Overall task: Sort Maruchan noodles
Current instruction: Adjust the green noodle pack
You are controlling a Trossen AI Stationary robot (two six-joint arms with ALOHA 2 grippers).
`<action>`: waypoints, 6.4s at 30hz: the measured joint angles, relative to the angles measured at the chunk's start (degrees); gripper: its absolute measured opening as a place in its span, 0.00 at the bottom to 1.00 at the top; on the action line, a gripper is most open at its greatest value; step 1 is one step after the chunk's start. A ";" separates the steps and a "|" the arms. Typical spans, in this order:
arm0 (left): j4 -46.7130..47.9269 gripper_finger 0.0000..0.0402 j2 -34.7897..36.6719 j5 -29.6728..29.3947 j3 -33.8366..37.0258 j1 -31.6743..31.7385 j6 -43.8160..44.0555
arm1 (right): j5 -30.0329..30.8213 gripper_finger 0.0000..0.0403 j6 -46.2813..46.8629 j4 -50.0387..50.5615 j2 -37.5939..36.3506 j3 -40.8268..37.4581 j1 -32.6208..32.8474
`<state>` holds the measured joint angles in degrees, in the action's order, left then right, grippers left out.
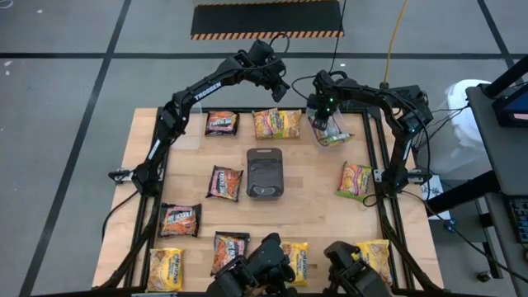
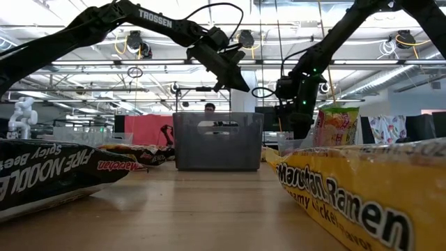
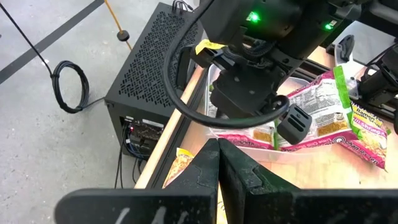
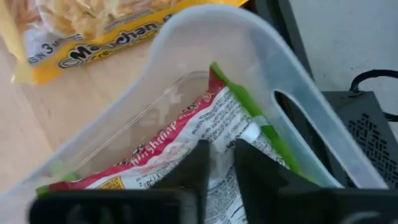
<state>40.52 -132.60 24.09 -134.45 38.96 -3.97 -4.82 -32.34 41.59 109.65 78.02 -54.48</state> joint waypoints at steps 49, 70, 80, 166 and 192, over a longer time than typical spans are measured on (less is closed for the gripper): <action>-0.03 0.01 0.00 -0.06 0.00 0.00 -0.09 | -0.97 0.00 0.86 3.80 -16.39 -0.07 -0.22; -0.33 0.01 0.00 -0.08 0.00 -0.57 -1.92 | -1.18 0.00 4.39 11.47 -20.92 -0.02 -0.22; -4.41 0.01 -0.07 -0.12 0.00 -2.21 -3.32 | -1.20 0.00 4.04 11.47 -20.92 -0.02 -0.20; -31.95 0.21 -12.02 -9.08 0.09 -11.19 -10.46 | -1.33 0.00 3.04 9.45 -27.39 -0.02 2.12; -27.22 0.21 -10.83 -9.15 0.03 -9.68 -10.70 | -2.95 0.00 1.20 9.55 -27.34 0.02 2.10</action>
<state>13.30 -143.42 14.94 -134.42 29.28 -14.66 -7.77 -31.14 51.14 82.31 78.04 -52.38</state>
